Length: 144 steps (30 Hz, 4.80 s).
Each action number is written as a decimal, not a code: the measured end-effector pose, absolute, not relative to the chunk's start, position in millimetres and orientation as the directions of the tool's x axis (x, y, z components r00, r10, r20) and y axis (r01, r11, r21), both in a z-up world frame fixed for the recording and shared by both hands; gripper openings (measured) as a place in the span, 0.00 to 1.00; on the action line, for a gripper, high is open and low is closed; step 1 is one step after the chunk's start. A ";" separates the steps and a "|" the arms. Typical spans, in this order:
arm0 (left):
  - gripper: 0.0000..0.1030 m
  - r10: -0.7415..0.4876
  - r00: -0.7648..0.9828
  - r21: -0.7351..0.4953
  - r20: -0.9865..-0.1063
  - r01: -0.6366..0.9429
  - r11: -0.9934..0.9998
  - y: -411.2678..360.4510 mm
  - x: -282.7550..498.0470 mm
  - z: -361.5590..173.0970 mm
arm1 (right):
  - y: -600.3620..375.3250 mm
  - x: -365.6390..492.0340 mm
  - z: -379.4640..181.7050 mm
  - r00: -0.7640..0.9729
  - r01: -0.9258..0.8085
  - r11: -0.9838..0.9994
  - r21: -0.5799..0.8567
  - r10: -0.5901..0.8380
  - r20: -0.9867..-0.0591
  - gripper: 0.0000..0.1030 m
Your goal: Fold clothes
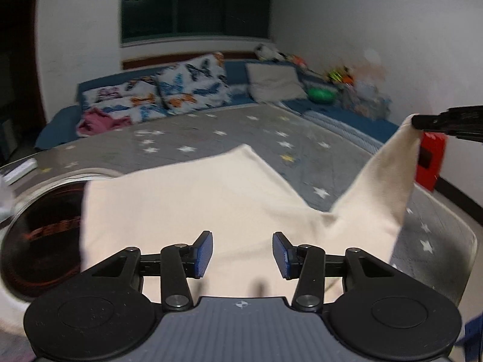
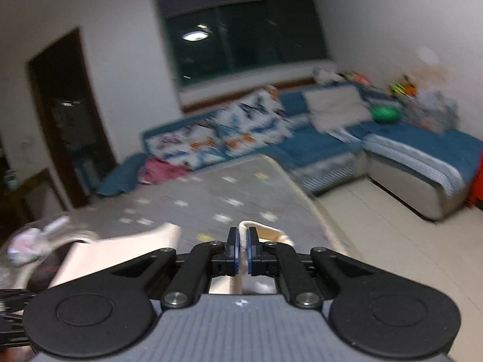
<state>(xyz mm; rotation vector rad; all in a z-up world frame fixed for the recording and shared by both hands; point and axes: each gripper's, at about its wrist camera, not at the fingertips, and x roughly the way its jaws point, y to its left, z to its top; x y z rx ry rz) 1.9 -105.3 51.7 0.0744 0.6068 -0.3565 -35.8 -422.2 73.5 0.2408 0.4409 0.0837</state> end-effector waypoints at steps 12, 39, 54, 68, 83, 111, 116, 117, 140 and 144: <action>0.52 -0.159 0.855 -0.070 -0.493 0.143 0.987 -3.4 -46.7 65.7 | -271.6 -30.2 117.5 0.800 -0.431 0.879 0.205 0.477 -0.362 0.04; 0.44 -0.289 0.806 -0.078 -0.516 0.292 0.953 -33.6 -44.6 47.9 | -253.7 -42.9 24.5 0.621 -0.470 0.882 0.030 0.355 -0.699 0.15; 0.23 -0.229 0.745 -0.071 -0.626 0.238 0.969 -23.0 -31.7 23.7 | -268.6 -11.7 17.4 0.649 -0.440 0.897 0.054 0.359 -0.671 0.20; 0.24 -0.245 0.714 -0.083 -0.655 0.254 0.964 -37.5 4.2 22.7 | -265.7 13.2 -3.6 0.666 -0.374 0.927 0.036 0.295 -0.685 0.22; 0.25 -0.277 0.736 -0.088 -0.618 0.286 0.954 -38.4 7.6 32.4 | -237.0 14.1 5.1 0.667 -0.473 0.881 0.018 0.371 -0.646 0.22; 0.30 -0.315 0.709 0.122 -0.631 0.492 0.862 -34.8 -90.9 38.3 | -249.3 -66.7 -0.7 0.618 -0.570 0.820 -0.055 0.383 -0.687 0.22; 0.36 -0.302 0.725 0.227 -0.619 0.533 0.815 -43.7 -106.1 31.8 | -254.9 -73.0 11.5 0.622 -0.576 0.816 -0.045 0.402 -0.673 0.24; 0.36 -0.303 0.727 0.242 -0.616 0.540 0.806 -46.1 -106.2 29.3 | -255.5 -74.8 12.9 0.623 -0.578 0.814 -0.053 0.399 -0.673 0.25; 0.07 -0.379 0.739 0.108 -0.557 0.517 0.849 -41.7 -49.8 41.6 | -230.1 -106.4 -6.6 0.635 -0.718 0.618 -0.321 0.392 -0.665 0.56; 0.07 -0.384 0.729 0.086 -0.567 0.516 0.852 -39.7 -35.9 38.7 | -223.6 -87.1 -10.1 0.645 -0.714 0.624 -0.318 0.410 -0.645 0.52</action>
